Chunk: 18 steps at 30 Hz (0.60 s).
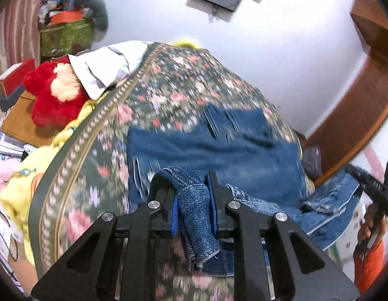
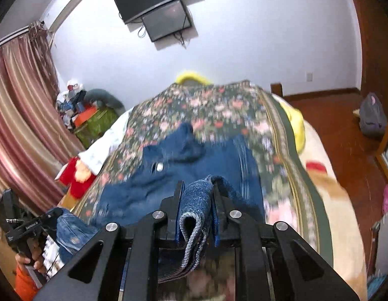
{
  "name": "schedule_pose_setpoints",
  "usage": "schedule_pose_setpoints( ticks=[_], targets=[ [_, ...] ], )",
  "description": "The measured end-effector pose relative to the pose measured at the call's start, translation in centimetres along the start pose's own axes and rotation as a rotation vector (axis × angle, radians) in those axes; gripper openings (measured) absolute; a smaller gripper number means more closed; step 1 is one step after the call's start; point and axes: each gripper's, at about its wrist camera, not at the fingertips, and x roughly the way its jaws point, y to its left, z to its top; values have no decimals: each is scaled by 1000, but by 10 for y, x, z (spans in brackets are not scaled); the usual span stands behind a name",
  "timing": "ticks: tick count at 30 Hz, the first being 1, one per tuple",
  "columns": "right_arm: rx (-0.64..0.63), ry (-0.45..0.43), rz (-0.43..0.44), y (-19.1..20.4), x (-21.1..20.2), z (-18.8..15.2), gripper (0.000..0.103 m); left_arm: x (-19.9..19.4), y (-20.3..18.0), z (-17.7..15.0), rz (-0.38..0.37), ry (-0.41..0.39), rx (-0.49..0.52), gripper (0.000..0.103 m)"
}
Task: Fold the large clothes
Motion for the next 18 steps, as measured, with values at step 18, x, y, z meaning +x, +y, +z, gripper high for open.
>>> schedule_pose_setpoints(
  ticks=[18],
  targets=[
    [46, 170, -177, -25, 240, 59, 15, 204, 67, 79, 121, 195, -221, 19]
  ],
)
